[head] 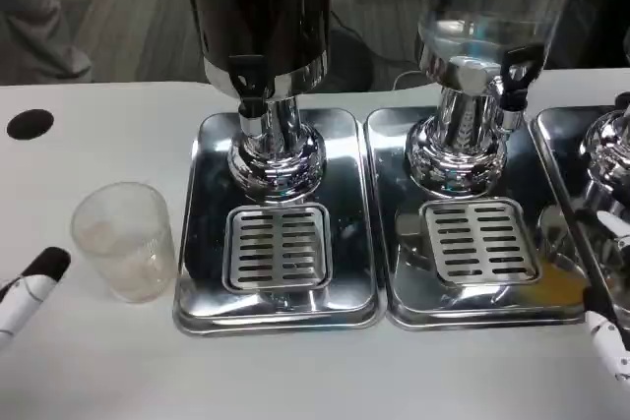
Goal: Grasp the cup under the faucet to collect the drink, then remove the cup.
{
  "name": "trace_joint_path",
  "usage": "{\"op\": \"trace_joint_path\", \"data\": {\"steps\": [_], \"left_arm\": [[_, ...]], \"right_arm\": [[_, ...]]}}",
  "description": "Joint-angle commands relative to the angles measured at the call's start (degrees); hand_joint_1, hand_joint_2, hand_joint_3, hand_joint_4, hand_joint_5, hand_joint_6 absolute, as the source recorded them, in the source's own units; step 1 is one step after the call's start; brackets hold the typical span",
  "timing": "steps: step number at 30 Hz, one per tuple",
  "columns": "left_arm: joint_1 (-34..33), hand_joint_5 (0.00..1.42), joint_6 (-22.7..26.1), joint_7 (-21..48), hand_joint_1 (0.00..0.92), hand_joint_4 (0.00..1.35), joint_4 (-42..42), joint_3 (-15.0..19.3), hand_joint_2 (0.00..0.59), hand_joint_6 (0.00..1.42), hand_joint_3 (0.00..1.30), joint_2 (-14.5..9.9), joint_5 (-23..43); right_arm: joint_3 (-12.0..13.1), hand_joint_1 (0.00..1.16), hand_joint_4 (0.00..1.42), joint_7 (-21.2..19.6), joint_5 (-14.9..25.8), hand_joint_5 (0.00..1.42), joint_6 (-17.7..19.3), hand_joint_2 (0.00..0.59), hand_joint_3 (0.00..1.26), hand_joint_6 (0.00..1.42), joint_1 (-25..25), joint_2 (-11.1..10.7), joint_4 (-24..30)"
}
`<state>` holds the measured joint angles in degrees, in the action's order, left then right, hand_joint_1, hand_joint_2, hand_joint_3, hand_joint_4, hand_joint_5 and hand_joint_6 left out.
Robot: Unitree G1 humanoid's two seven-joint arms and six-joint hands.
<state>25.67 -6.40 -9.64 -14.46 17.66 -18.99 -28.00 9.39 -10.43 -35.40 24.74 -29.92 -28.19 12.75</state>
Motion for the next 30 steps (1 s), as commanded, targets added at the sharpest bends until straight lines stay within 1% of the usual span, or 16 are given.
{"op": "trace_joint_path", "data": {"steps": [1, 8, 12, 18, 25, 30], "left_arm": [[-2.8, 0.29, 3.5, 0.8, 0.164, 0.11, 1.3, -2.1, 0.05, 0.52, 0.15, -0.6, -2.7], [-7.2, 0.34, 9.0, 1.0, 0.212, 0.12, 2.8, -5.8, 0.058, 0.56, 0.18, -1.3, -7.5], [-9.8, 0.34, 12.2, 1.6, 0.214, 0.12, 3.7, -7.5, 0.058, 0.56, 0.18, -1.8, -9.3], [-13.5, 0.35, 15.5, 2.2, 0.215, 0.13, 6.3, -10.4, 0.058, 0.57, 0.19, -2.7, -10.5], [-19.3, 0.35, 19.0, 2.7, 0.215, 0.13, 11.1, -16.0, 0.056, 0.58, 0.19, -3.5, -13.2], [-21.8, 0.35, 20.8, 3.3, 0.215, 0.13, 12.9, -19.0, 0.054, 0.58, 0.19, -4.0, -14.8]], "right_arm": [[0.7, 0.3, 0.0, 0.3, 0.9, 0.0, 1.5, 0.492, 0.17, 0.0, -1.0, -0.4, -0.7], [1.7, 0.3, 0.0, 0.1, 1.7, 0.0, 3.7, 0.492, 0.18, 0.0, -2.7, -0.6, -1.0], [2.7, 0.3, 0.0, 0.2, 2.6, 0.0, 5.0, 0.492, 0.18, 0.0, -3.6, -0.8, -1.6], [3.6, 0.3, 0.0, 0.2, 3.5, 0.0, 6.8, 0.492, 0.18, 0.0, -4.5, -0.8, -2.4], [4.5, 0.3, 0.0, 0.6, 4.5, 0.0, 8.6, 0.492, 0.18, 0.0, -5.9, -0.7, -1.7], [5.0, 0.3, 0.0, 0.9, 5.0, 0.0, 9.5, 0.492, 0.19, 0.0, -6.5, -0.6, -1.4]]}}
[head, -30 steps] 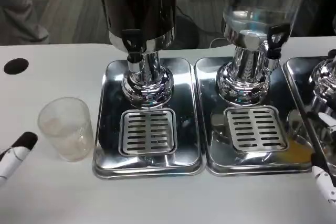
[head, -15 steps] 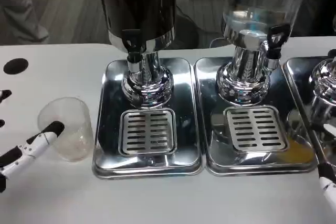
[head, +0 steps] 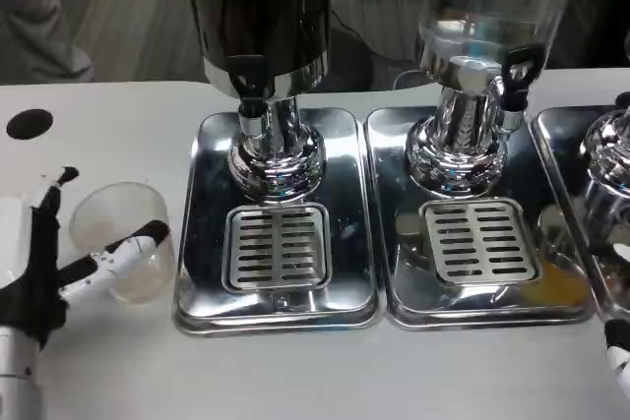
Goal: Grasp the cup under the faucet to collect the drink, then remove the cup.
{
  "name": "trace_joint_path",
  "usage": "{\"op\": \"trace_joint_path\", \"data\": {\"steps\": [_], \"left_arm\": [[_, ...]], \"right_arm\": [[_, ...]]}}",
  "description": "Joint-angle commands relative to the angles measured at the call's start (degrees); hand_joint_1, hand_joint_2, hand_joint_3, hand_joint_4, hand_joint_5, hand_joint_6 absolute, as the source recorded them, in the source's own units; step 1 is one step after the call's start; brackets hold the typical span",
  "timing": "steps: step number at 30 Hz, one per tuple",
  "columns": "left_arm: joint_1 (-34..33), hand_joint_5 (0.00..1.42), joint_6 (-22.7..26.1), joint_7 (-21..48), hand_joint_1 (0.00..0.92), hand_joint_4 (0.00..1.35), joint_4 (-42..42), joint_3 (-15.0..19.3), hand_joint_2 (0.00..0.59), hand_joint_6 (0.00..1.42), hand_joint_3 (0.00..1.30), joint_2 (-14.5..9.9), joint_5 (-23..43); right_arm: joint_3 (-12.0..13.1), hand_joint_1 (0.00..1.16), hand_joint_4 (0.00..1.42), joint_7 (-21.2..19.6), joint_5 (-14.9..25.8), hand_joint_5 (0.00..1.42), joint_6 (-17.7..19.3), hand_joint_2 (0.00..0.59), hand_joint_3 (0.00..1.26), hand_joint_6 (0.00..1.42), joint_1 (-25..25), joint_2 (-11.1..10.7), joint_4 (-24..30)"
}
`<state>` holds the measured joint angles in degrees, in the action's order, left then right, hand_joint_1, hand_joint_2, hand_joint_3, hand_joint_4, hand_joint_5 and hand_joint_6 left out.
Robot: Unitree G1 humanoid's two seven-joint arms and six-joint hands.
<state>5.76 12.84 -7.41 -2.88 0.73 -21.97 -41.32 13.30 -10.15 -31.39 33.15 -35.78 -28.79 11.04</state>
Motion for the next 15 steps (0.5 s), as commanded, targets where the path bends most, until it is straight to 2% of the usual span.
{"op": "trace_joint_path", "data": {"steps": [1, 7, 15], "left_arm": [[-2.4, 0.36, 2.0, 1.2, 0.223, 0.13, 1.6, -2.7, 0.056, 0.59, 0.19, -1.2, -1.8], [-4.6, 0.37, 3.2, 1.7, 0.316, 0.13, 2.6, -5.9, 0.071, 0.6, 0.19, -2.1, -3.6], [-4.7, 0.4, 4.0, 1.4, 0.358, 0.17, 3.3, -7.0, 0.072, 0.63, 0.19, -3.1, -3.4]], "right_arm": [[1.2, 0.3, 0.0, 0.6, 1.1, 0.0, 1.2, 0.492, 0.19, 0.0, -0.7, 0.0, 0.3], [1.1, 0.3, 0.0, 0.7, 1.5, 0.0, 2.2, 0.493, 0.19, 0.0, -0.2, 0.2, -0.7], [0.9, 0.3, 0.0, 0.7, 2.3, 0.0, 3.5, 0.505, 0.19, 0.0, 0.9, 0.1, -2.4]]}}
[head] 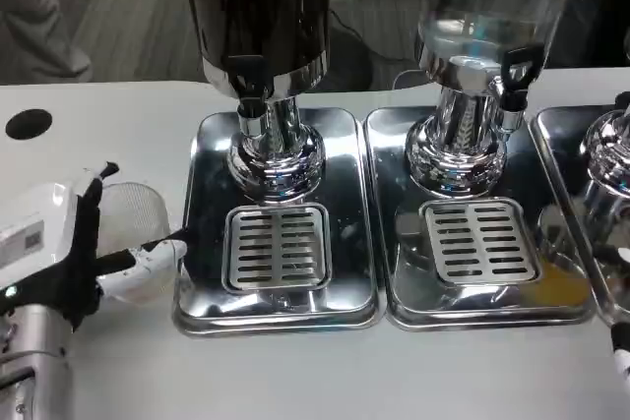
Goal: Grasp the cup under the faucet to collect the drink, then remove the cup.
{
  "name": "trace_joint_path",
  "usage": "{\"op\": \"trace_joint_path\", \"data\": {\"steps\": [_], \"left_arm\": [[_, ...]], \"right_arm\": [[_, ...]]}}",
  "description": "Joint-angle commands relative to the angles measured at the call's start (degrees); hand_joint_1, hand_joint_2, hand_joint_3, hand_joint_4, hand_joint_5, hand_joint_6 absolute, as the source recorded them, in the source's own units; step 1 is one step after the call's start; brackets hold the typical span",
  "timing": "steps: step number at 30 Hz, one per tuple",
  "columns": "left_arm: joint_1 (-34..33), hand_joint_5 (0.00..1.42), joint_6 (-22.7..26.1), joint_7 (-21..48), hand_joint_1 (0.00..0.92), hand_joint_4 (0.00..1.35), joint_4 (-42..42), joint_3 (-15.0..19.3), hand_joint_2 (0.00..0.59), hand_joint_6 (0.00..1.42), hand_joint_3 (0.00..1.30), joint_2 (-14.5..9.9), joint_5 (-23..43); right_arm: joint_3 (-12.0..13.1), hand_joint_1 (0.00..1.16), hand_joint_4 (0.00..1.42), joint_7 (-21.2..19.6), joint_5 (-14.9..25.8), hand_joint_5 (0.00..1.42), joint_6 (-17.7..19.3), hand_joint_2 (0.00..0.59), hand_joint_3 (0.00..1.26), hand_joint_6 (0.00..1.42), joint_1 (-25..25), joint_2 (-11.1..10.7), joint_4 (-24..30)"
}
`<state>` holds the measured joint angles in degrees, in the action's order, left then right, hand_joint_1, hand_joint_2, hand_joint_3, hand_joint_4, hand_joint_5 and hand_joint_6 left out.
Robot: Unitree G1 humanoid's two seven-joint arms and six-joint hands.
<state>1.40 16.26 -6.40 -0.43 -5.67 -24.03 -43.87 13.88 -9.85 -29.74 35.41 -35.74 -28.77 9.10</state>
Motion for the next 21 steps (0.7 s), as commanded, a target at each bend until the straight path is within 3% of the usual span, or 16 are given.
{"op": "trace_joint_path", "data": {"steps": [1, 21], "left_arm": [[-0.3, 0.42, 0.6, 0.4, 0.361, 0.17, 1.0, -0.7, 0.073, 0.64, 0.19, -1.1, -0.7], [-0.4, 0.59, -2.2, -2.2, 0.385, 0.36, 4.1, -0.8, 0.092, 0.73, 0.35, -1.6, 0.9]], "right_arm": [[0.2, 0.3, 0.0, 0.4, 0.6, 0.0, 1.2, 0.506, 0.19, 0.0, 1.0, 0.1, -0.5], [-0.6, 0.29, 0.0, 1.8, 0.8, 0.0, 0.8, 0.502, 0.19, 0.0, 2.6, 0.6, -0.8]]}}
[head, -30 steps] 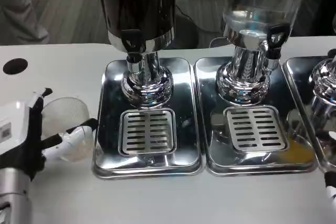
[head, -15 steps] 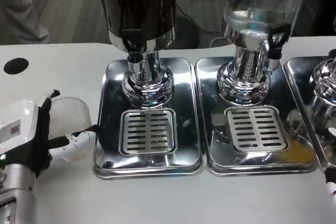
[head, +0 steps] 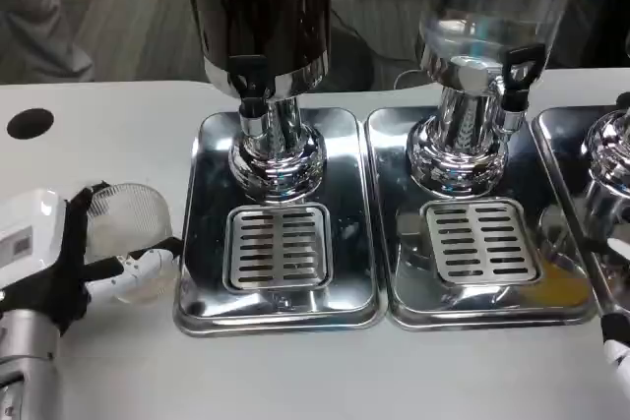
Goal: Grasp the cup under the faucet to collect the drink, then remove the cup.
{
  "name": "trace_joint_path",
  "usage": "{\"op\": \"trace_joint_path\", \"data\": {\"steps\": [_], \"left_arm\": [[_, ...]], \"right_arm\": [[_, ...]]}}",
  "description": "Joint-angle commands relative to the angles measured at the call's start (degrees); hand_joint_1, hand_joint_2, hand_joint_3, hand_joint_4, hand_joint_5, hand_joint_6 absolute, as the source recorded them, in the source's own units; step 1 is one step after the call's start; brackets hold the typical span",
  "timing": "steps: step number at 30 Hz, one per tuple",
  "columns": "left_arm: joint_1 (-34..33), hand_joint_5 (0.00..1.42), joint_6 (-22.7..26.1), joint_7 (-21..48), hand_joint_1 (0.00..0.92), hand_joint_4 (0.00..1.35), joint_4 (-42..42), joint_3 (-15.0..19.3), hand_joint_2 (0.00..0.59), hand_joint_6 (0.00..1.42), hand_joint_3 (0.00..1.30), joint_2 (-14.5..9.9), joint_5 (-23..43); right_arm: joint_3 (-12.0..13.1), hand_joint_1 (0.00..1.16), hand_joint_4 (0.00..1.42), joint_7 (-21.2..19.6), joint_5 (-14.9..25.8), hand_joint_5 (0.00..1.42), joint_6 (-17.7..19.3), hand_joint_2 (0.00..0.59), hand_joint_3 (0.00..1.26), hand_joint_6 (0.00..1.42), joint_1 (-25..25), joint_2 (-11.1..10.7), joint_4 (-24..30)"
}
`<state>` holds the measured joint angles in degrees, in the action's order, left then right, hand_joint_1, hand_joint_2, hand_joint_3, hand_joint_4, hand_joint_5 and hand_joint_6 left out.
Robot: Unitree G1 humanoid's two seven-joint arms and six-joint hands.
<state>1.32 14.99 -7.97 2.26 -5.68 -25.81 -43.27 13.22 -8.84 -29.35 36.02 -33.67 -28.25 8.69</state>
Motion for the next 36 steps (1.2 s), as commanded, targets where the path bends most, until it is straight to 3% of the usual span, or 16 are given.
{"op": "trace_joint_path", "data": {"steps": [1, 36], "left_arm": [[-0.4, 0.59, -1.1, -0.8, 0.385, 0.36, 1.5, -0.9, 0.092, 0.73, 0.35, 0.2, 0.3], [4.7, 0.64, -5.7, -7.4, 0.36, 0.42, -2.9, 2.2, 0.111, 0.8, 0.39, 1.3, 1.0]], "right_arm": [[0.0, 0.29, 0.0, 0.8, 0.4, 0.0, 0.1, 0.502, 0.19, 0.0, 0.6, 0.1, -0.4], [0.1, 0.3, 0.0, 1.0, 0.3, 0.0, 1.4, 0.492, 0.18, 0.0, -0.1, 0.0, -0.8]]}}
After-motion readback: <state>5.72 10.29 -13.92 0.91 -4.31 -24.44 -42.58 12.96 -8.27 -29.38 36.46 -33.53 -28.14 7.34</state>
